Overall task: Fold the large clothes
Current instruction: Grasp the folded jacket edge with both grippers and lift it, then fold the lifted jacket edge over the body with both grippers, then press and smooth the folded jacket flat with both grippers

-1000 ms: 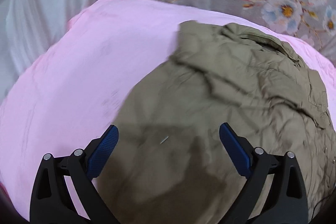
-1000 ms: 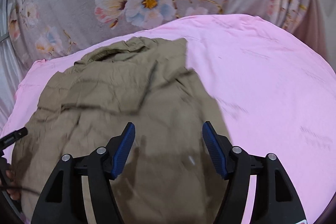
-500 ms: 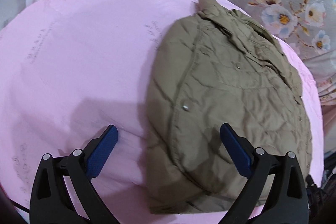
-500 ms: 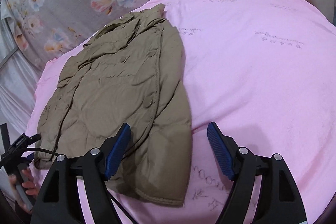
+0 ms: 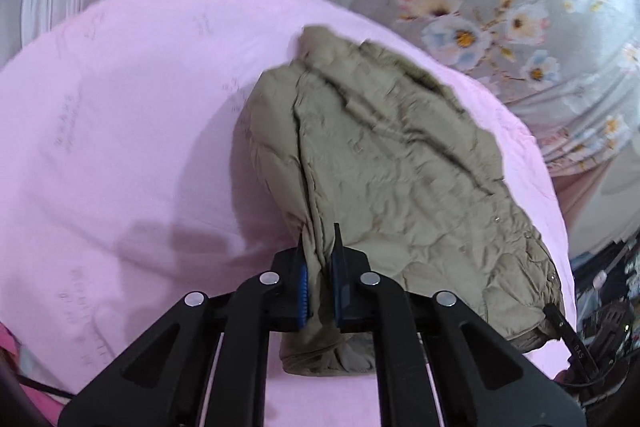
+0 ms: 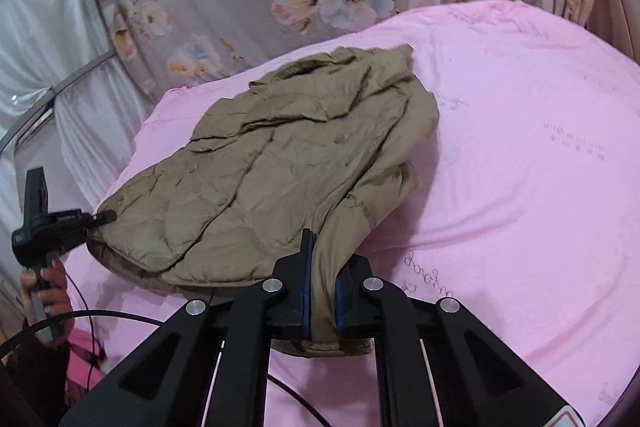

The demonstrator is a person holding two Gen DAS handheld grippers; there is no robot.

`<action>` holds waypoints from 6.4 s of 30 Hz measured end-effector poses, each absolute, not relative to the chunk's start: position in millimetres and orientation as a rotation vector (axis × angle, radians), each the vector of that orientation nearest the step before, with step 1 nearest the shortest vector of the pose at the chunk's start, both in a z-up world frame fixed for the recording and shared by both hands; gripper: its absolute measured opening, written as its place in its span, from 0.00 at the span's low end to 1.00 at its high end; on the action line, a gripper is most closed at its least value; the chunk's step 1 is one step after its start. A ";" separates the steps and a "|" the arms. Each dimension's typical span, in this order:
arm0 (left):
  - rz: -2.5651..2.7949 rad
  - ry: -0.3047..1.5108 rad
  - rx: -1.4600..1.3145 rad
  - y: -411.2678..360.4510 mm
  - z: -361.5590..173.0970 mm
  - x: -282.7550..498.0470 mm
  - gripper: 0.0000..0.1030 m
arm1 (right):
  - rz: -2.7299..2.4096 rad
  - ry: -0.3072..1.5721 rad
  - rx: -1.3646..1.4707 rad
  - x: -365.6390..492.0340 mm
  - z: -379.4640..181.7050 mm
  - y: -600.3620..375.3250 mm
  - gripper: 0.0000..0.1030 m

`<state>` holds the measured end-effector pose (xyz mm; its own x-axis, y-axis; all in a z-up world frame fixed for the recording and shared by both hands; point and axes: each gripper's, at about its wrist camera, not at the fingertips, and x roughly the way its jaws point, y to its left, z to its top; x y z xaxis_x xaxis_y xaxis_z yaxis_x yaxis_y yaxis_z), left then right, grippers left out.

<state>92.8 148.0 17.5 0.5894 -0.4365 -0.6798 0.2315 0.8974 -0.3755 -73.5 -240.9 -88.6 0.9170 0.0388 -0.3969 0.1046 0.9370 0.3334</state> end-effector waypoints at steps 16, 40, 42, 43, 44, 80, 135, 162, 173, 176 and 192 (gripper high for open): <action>-0.441 0.518 -0.147 169.3 154.5 7.4 0.09 | 0.056 0.059 0.263 -195.5 23.4 -230.4 0.08; -0.104 0.548 0.025 77.4 77.8 217.5 0.85 | 0.043 0.064 0.665 5.6 21.4 -308.6 0.64; -0.109 0.552 0.044 73.7 77.1 214.0 0.85 | 0.009 0.025 0.663 -9.0 28.6 -309.5 0.64; -0.109 0.555 0.060 70.3 75.3 211.0 0.85 | -0.023 0.025 0.628 -14.5 34.2 -306.5 0.64; -0.108 0.565 0.078 65.2 72.3 209.0 0.85 | -0.063 0.039 0.585 -17.4 39.2 -301.9 0.64; 0.096 0.863 0.053 44.8 -62.9 307.4 0.94 | -0.429 0.572 0.379 152.0 -77.3 -310.6 0.13; -0.005 0.739 0.194 -59.5 -59.3 213.1 0.94 | -0.256 0.534 0.196 162.8 -66.2 -189.0 0.23; -0.028 0.698 0.077 -0.3 -67.4 125.7 0.95 | -0.169 0.465 0.238 81.8 -89.7 -139.5 0.30; -0.021 0.703 0.084 -1.7 -70.4 129.5 0.95 | -0.177 0.487 0.243 85.9 -92.4 -138.7 0.30; -0.021 0.704 0.087 -1.7 -71.2 130.2 0.95 | -0.179 0.491 0.243 87.5 -91.9 -138.7 0.30; -0.094 0.722 -0.036 45.2 -48.7 108.7 0.95 | -0.225 0.508 0.181 74.6 -79.2 -121.0 0.32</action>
